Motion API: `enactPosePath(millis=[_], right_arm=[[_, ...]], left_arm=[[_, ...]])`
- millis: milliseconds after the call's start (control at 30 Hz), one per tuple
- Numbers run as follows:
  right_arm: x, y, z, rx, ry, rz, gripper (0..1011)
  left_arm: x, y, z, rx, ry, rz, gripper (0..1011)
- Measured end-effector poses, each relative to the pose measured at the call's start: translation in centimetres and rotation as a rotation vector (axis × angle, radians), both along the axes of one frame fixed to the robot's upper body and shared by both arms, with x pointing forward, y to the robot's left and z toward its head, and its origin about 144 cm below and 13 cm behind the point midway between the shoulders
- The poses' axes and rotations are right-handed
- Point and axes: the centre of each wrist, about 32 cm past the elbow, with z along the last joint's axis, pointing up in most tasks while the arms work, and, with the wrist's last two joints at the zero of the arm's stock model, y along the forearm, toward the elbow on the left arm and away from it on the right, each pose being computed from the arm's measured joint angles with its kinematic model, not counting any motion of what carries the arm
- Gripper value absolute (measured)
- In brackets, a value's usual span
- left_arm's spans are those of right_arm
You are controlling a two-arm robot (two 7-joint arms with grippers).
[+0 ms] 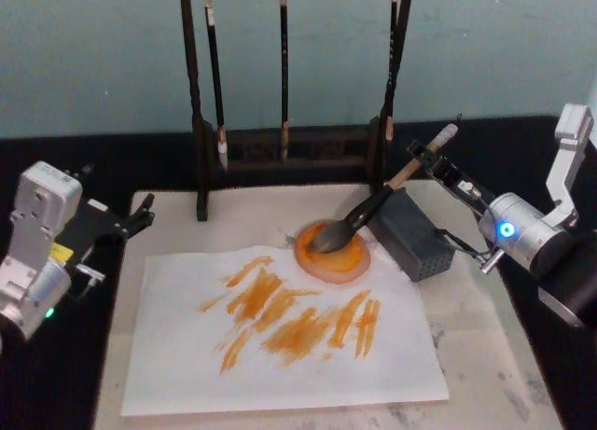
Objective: Pick up the brush from the inkstone, write on the paper, then place the brush back to its original position.
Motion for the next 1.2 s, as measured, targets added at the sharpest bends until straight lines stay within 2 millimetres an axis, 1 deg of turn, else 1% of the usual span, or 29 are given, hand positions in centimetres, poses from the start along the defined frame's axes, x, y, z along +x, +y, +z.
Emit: enactPosePath(millis=[33, 100, 133, 167, 200, 233, 267, 367, 667, 800, 967, 1200], right_arm=[[0.0, 0.0, 0.0, 0.0, 0.0, 0.0, 721], [0.0, 0.0, 0.0, 0.0, 0.0, 0.0, 784], [0.0, 0.0, 0.0, 0.0, 0.0, 0.0, 837], [0.0, 0.0, 0.0, 0.0, 0.0, 0.0, 848], [0.0, 0.0, 0.0, 0.0, 0.0, 0.0, 889], [0.0, 0.0, 0.0, 0.0, 0.0, 0.0, 905], [0.0, 0.0, 0.0, 0.0, 0.0, 0.0, 952], [0.0, 0.0, 0.0, 0.0, 0.0, 0.0, 997], [0.0, 0.0, 0.0, 0.0, 0.0, 0.0, 1000], [-0.5, -0.1, 0.0, -0.014, -0.006, 0.001, 1000], [-1.6, -0.3, 0.0, -0.029, -0.014, -0.006, 1000], [-4.1, -0.4, 0.2, -0.103, -0.049, -0.039, 1000]], left_arm=[[0.0, 0.0, 0.0, 0.0, 0.0, 0.0, 1001], [0.0, 0.0, 0.0, 0.0, 0.0, 0.0, 1001], [0.0, 0.0, 0.0, 0.0, 0.0, 0.0, 1001], [0.0, 0.0, 0.0, 0.0, 0.0, 0.0, 1001], [0.0, 0.0, 0.0, 0.0, 0.0, 0.0, 1001], [0.0, 0.0, 0.0, 0.0, 0.0, 0.0, 1001], [0.0, 0.0, 0.0, 0.0, 0.0, 0.0, 1001], [0.0, 0.0, 0.0, 0.0, 0.0, 0.0, 1001], [0.0, 0.0, 0.0, 0.0, 0.0, 0.0, 1001], [0.0, 0.0, 0.0, 0.0, 0.0, 0.0, 1001], [0.0, 0.0, 0.0, 0.0, 0.0, 0.0, 1001], [0.0, 0.0, 0.0, 0.0, 0.0, 0.0, 1001]])
